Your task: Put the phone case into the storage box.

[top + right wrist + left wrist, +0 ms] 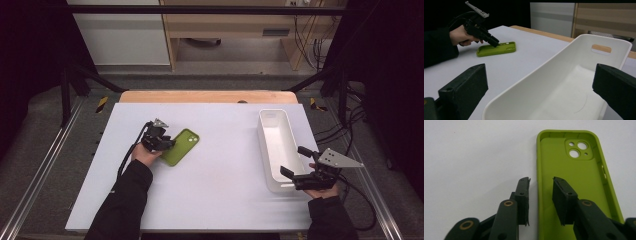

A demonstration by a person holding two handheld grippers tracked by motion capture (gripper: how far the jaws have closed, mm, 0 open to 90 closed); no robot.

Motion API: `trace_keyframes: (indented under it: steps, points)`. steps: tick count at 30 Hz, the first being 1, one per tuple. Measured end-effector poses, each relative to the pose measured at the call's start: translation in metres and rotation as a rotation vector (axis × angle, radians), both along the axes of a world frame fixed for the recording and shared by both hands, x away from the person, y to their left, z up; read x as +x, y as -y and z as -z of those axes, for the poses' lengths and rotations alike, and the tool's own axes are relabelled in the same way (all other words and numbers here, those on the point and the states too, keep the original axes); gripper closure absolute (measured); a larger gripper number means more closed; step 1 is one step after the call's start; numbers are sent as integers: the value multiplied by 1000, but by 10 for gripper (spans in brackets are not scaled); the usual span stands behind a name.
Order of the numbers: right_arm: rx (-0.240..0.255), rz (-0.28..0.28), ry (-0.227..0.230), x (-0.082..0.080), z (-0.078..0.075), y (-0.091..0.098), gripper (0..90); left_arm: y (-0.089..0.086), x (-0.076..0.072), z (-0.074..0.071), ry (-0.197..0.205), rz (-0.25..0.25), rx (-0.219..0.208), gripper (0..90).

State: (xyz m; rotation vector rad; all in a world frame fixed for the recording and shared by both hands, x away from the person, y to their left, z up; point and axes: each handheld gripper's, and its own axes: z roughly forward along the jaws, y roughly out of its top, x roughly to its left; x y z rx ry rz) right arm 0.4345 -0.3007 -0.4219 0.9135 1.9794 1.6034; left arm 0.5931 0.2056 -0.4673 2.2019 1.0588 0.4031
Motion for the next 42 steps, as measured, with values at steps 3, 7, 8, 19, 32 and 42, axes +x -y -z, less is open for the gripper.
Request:
trace_keyframes:
  steps: [3, 7, 8, 19, 32, 42]
  points:
    - [-1, 0, -1, 0, 0, 0, 5, 0, 0, 0, -1, -5, 1, 699]
    - [-1, 1, -2, 0, 0, 0, 5, 0, 0, -1, -7, -9, 1, 723]
    - [-1, 0, -2, 0, 0, 0, 5, 0, 1, -1, -7, -10, 3, 726]
    - [0, 0, 0, 0, 0, 0, 5, 1, 1, -2, -8, -10, 14, 817]
    - [0, 0, 0, 0, 0, 0, 5, 1, 1, -2, -12, -14, 5, 866]
    - [2, 0, 1, 0, -1, 1, 5, 0, -1, -5, 1, -26, 4, 873]
